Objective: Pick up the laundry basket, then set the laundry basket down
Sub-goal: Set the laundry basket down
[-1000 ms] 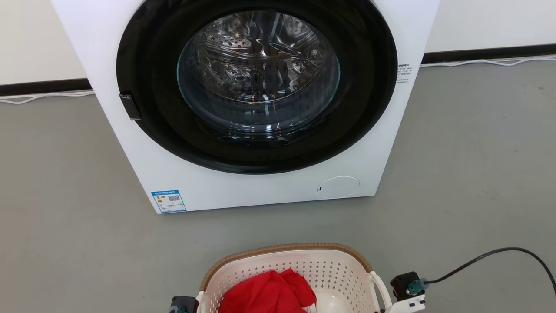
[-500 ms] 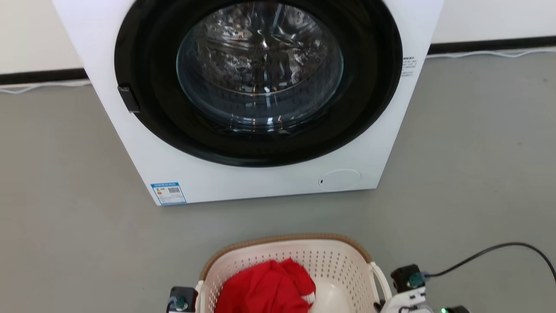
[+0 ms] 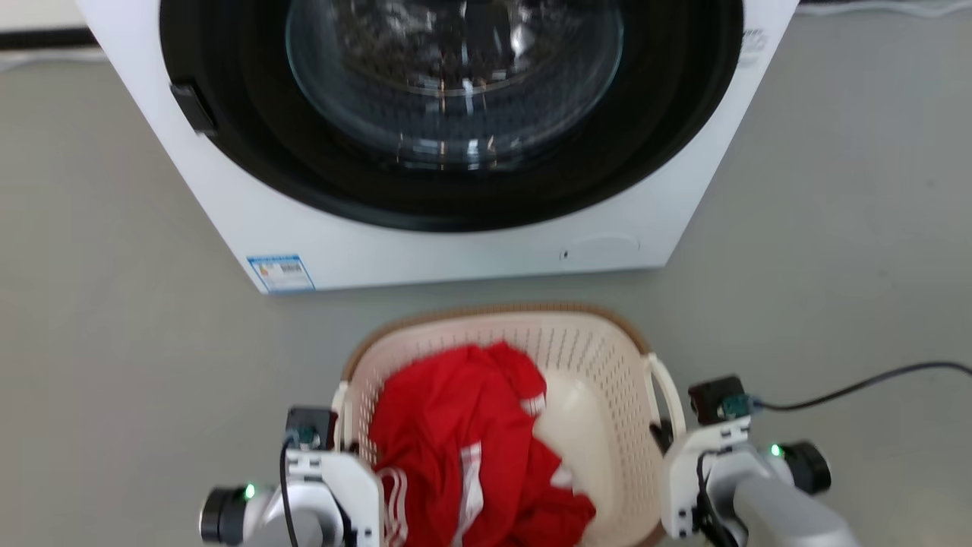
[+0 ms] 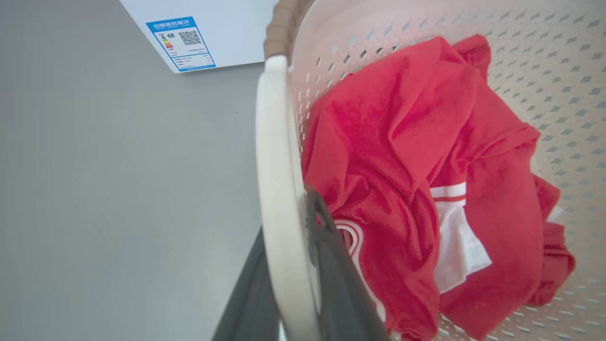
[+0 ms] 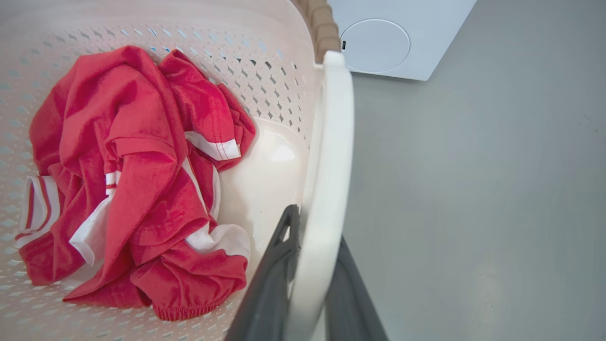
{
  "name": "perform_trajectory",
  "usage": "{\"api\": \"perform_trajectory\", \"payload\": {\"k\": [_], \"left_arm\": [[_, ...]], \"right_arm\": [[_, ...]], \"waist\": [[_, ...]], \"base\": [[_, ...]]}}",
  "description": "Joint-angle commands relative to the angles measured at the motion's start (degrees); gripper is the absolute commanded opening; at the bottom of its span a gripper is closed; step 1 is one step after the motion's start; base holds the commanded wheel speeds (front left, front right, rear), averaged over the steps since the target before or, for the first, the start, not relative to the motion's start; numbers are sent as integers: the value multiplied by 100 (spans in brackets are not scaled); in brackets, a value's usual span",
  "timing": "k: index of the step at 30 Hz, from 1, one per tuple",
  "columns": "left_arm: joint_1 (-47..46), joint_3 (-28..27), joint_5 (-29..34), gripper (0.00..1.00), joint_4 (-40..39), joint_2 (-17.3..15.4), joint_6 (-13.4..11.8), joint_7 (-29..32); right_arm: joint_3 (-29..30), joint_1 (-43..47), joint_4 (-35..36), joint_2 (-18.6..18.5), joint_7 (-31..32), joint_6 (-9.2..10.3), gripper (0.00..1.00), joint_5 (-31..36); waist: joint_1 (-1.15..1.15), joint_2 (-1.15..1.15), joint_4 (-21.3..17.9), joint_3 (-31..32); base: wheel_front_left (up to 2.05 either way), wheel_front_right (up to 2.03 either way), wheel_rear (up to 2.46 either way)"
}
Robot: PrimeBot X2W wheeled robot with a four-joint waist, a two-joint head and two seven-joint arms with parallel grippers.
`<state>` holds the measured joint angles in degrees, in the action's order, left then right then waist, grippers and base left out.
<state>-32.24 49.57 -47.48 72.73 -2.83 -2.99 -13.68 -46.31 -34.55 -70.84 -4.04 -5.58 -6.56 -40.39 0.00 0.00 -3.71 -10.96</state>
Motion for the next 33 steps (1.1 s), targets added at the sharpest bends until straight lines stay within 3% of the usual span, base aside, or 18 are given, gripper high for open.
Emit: {"api": "perform_trajectory", "payload": {"k": [1, 21, 33], "left_arm": [[-357, -106, 55, 0, -72, -67, 10, -105], [-1672, -291, 580, 0, -468, -404, -245, -131], [-2145, -657, 1048, 0, -910, -587, -405, -131]], "right_arm": [[-78, -178, 75, 116, -161, -92, 0, 96], [165, -1452, -129, 116, -857, -92, 0, 479], [784, -1931, -36, 116, -940, -92, 0, 1033]], "waist": [[0, 0, 19, -292], [0, 0, 28, -2251], [0, 0, -16, -3137]], "base": [[0, 0, 0], [0, 0, 0], [0, 0, 0]]}}
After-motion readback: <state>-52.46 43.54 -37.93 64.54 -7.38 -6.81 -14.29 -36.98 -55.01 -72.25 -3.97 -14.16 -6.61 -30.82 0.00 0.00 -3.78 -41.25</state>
